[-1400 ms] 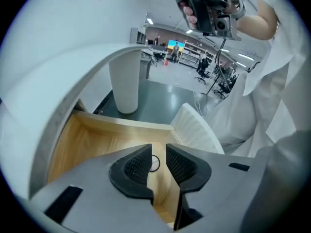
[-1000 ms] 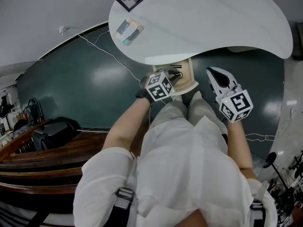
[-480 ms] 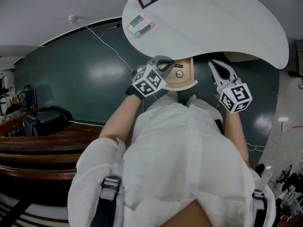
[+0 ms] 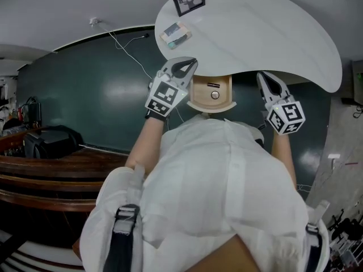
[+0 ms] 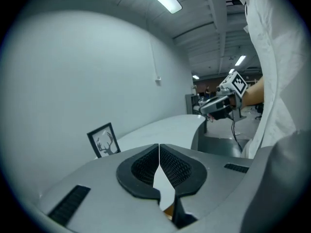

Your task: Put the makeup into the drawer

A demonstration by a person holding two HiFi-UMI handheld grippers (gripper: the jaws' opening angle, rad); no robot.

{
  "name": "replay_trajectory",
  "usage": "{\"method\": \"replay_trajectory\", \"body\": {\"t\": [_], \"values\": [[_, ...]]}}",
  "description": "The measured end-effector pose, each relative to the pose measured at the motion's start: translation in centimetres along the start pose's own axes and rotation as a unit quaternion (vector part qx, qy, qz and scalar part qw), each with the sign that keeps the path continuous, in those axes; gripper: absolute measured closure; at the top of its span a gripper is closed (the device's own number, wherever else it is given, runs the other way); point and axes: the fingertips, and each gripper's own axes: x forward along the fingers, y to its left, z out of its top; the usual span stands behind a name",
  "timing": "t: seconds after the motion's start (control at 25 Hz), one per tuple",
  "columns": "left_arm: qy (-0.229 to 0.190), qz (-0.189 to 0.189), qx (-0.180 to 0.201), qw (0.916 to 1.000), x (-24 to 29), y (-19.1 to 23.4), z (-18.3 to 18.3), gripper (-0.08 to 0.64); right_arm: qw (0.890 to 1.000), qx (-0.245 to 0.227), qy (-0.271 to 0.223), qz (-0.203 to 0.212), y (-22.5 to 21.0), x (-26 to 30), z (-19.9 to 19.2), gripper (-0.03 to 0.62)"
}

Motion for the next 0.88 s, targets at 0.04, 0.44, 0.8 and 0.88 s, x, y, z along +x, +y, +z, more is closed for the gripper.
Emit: {"method": "replay_trajectory", "body": {"t": [0.04,0.44,0.8,0.88], "values": [[-0.014,0.014,-0.008,0.9998,-0.7,0.8,0.6,0.54,1.0,-0.001,-0.002,-0.006,-0.3,-0.3,0.2,0.581],[-0.141,0.111,-0.104,0.9782,-6.1,7.7,4.4,0.54,0.996,-0.012,-0.056,-0.073,-4.3,-0.9,5.0,0.583],[-0.172,0.138,-0.137,0.9657,-8.3,9.1,5.2,0.538,0.992,-0.025,-0.075,-0.095,-4.2,-1.7,6.8,0.583],[-0.172,0.139,-0.135,0.9658,-8.6,9.3,5.1,0.54,0.992,-0.023,-0.077,-0.099,-4.2,-1.7,6.8,0.583]]}}
